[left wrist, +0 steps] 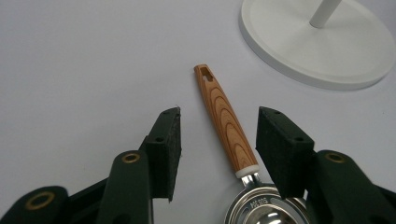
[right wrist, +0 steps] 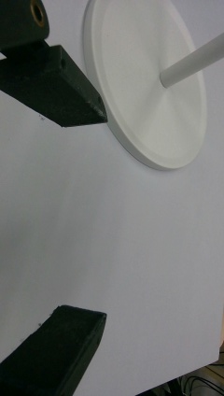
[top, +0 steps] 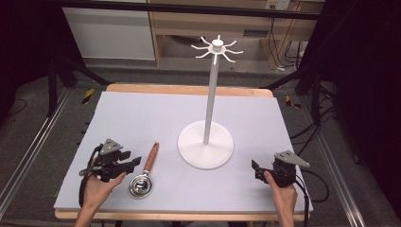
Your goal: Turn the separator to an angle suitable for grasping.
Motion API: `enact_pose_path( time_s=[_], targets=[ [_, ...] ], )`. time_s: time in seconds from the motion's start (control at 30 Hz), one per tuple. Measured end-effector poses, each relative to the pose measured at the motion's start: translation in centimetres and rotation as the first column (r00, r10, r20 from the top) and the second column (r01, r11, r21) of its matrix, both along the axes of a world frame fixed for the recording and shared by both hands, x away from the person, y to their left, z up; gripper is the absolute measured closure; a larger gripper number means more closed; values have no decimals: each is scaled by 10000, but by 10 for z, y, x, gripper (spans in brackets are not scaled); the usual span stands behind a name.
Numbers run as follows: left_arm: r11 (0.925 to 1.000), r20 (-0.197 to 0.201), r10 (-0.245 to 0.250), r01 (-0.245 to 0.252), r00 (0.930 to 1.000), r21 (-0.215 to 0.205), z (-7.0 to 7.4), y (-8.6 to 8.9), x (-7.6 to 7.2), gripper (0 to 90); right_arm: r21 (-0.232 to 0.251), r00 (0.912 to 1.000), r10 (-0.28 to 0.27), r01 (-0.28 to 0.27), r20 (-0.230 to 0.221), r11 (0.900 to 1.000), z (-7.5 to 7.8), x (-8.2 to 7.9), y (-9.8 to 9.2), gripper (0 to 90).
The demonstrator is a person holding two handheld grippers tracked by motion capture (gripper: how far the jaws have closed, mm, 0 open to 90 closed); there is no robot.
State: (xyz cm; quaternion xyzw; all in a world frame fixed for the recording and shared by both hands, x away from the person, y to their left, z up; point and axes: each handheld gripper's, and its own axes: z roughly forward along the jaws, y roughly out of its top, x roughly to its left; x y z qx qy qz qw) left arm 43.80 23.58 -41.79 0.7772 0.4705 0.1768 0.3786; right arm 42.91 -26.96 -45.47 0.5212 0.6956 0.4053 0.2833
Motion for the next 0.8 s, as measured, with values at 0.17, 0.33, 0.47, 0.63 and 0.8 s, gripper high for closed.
enact_pose_path(
  time_s=[0.17, 0.33, 0.47, 0.63, 0.8],
  targets=[
    [9997, -327, -199, 203, 9993, 120, -6, -9, 6, 538, -23, 9999, 70, -70, -82, 10000, -1, 0, 1, 60],
    [9991, -722, -317, 337, 9969, 271, -13, -18, 12, 549, -29, 9999, 104, -104, -113, 9999, -2, 1, 2, 60],
    [9979, -952, -415, 460, 9946, 456, -20, -24, 16, 553, -1, 9997, 127, -127, -198, 9999, -3, 1, 2, 60],
    [9960, -1190, -410, 500, 9921, 739, -28, -31, 19, 564, 14, 9997, 109, -109, -236, 9999, -3, 1, 2, 59],
    [9946, -1427, -437, 566, 9888, 874, -34, -35, 20, 564, 17, 9996, 109, -109, -274, 9999, -4, 2, 3, 60]
  ],
)
